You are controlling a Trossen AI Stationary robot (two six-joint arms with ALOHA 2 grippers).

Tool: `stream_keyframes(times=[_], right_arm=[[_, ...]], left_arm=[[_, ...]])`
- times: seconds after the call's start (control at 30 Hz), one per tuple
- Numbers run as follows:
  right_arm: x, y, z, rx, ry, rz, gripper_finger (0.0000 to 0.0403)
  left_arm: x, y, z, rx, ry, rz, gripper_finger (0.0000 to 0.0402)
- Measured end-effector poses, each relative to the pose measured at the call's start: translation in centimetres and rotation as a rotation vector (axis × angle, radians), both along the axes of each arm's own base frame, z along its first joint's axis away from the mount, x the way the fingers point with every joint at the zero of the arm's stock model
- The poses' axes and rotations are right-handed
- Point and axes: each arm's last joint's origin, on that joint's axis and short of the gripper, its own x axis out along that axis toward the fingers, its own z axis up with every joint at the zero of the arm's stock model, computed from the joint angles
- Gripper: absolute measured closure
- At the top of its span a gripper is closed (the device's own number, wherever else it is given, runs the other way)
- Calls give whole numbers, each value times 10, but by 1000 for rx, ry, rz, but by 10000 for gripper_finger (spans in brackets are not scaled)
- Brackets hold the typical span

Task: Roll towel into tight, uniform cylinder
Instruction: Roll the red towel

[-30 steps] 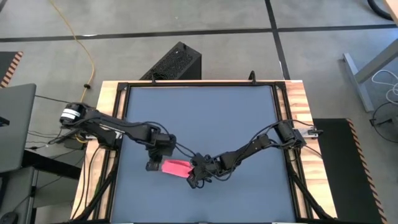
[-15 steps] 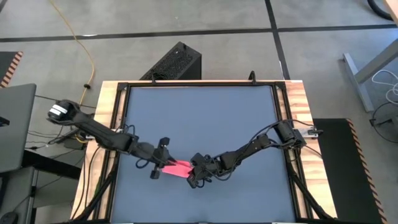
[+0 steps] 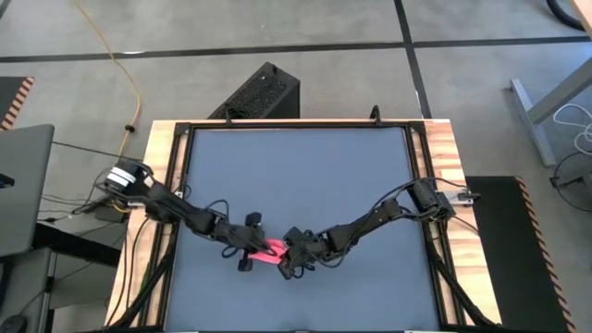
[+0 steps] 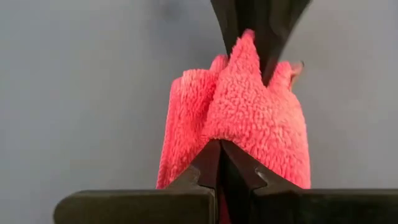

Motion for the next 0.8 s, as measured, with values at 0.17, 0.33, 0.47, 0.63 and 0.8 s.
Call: stream_keyframes(times=[0.17,0.33,0.47,0.63,0.8], right_arm=[[0,-1,1,-10,-1,8,321],[-1,-5,12,-42,4,91,278],[-8,-7,22,-74,53,115,245],[-19,-12,32,-102,137,120,216],[-21,-7,42,-194,104,238,206]], left_arm=[[1,0,-6,-5,13,17,401],[0,0,-4,-9,14,14,401],[0,0,-5,-12,20,10,401],[0,0,-5,-21,32,10,401],[-1,0,-6,-24,40,11,402]])
